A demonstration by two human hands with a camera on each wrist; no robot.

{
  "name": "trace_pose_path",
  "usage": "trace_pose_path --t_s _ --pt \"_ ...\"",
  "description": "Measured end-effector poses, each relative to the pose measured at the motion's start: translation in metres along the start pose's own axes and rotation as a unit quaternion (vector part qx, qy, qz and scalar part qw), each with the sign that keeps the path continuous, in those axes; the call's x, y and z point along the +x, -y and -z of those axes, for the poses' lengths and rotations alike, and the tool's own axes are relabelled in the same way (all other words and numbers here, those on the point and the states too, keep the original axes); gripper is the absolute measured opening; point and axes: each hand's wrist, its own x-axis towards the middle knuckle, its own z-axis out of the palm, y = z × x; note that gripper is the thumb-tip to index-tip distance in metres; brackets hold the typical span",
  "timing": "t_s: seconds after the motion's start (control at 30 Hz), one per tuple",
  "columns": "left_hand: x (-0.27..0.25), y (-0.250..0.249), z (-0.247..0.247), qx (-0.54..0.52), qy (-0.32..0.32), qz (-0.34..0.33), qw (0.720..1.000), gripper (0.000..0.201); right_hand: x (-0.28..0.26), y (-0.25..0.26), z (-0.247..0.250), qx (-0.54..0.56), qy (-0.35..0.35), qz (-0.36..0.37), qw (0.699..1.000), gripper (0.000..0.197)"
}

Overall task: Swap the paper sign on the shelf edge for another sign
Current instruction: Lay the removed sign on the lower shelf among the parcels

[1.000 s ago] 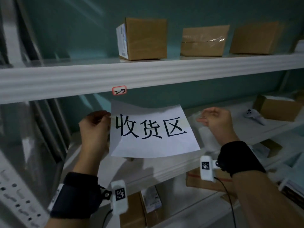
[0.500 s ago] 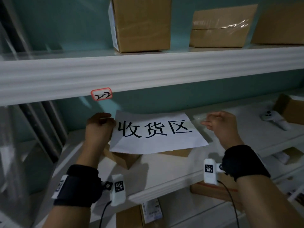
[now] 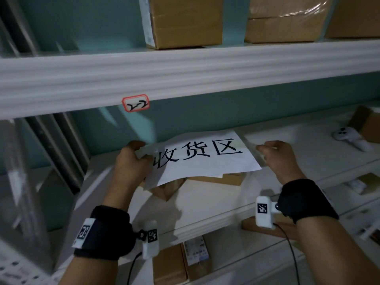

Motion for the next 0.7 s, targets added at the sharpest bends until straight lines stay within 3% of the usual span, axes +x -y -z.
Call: trace_pose_path --t_s 0.1,0.23,0.4,0.53,0.7 --pt "-0.011 -0.007 0.002 0.006 0.027 -0.026 0.999 0.044 -0.014 0.009 0.000 -0.010 -0.008 0.000 1.000 0.055" --pt "-0.024 -0.019 0.007 -0.021 0.084 -0.067 0.994 0.057 -0.034 0.020 0.002 0.001 -0.010 0.018 1.000 0.064" --pt "-0.045 -0.022 0.028 -0.047 0.135 -0.080 0.987 0.067 -0.084 0.044 -0.007 0.029 0.001 0.077 0.997 0.059" --pt "-0.059 -0.020 0.053 -0.065 0.144 -0.108 0.981 0.067 -0.119 0.056 -0.019 0.038 -0.007 0.124 0.992 0.022" --pt "-0.085 -0.009 0.101 -0.107 0.148 -0.107 0.977 0.061 -0.167 0.068 -0.047 0.021 -0.029 0.180 0.983 0.008"
